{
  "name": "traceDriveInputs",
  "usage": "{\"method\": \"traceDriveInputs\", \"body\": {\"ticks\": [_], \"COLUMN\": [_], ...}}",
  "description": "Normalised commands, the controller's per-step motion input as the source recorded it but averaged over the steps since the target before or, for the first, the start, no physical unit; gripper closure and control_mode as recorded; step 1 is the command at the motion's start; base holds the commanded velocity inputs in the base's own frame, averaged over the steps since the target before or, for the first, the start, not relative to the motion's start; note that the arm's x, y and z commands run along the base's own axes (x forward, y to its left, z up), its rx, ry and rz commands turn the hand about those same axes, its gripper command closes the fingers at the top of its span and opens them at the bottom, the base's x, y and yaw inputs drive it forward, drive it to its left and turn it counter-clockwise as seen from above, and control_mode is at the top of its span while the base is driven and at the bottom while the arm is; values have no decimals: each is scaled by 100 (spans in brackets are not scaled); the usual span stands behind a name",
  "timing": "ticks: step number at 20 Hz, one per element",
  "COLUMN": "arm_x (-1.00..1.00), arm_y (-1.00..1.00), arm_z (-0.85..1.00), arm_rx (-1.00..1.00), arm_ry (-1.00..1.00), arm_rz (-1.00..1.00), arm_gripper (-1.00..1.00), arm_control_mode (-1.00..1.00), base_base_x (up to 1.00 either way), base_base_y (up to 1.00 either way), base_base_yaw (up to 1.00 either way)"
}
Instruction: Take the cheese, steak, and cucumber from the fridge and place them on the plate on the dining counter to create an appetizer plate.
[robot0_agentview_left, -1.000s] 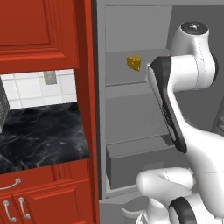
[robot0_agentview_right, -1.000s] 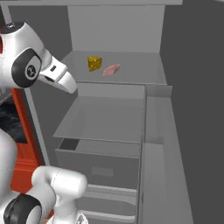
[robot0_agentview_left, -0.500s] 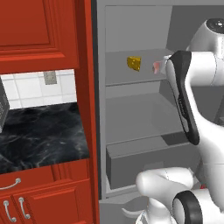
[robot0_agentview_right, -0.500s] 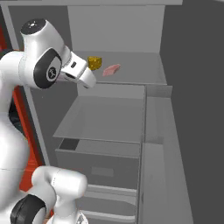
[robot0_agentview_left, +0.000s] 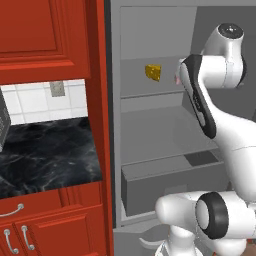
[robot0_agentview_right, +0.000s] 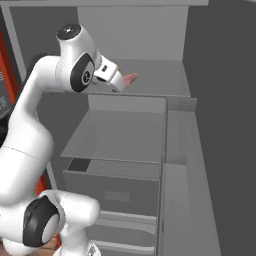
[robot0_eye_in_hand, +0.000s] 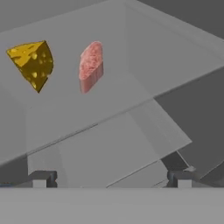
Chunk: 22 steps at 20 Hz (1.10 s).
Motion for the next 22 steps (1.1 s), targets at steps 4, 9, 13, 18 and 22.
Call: {"method": "traceDriveInputs", "body": {"ticks": [4, 9, 13, 18, 22], "arm_x": [81, 68, 58, 65, 64], "arm_y": [0, 0, 0, -4, -9], "arm_z": [-6, -18, -32, -26, -13], "arm_rx": [0, 0, 0, 0, 0], "arm_ry": [1, 2, 5, 5, 1], "arm_rz": [0, 0, 0, 0, 0], "arm_gripper": [-100, -100, -100, -100, -100], "arm_control_mode": [-100, -100, -100, -100, -100], "base_base_x": [0, 0, 0, 0, 0], "base_base_y": [0, 0, 0, 0, 0], "base_base_yaw": [0, 0, 0, 0, 0]}}
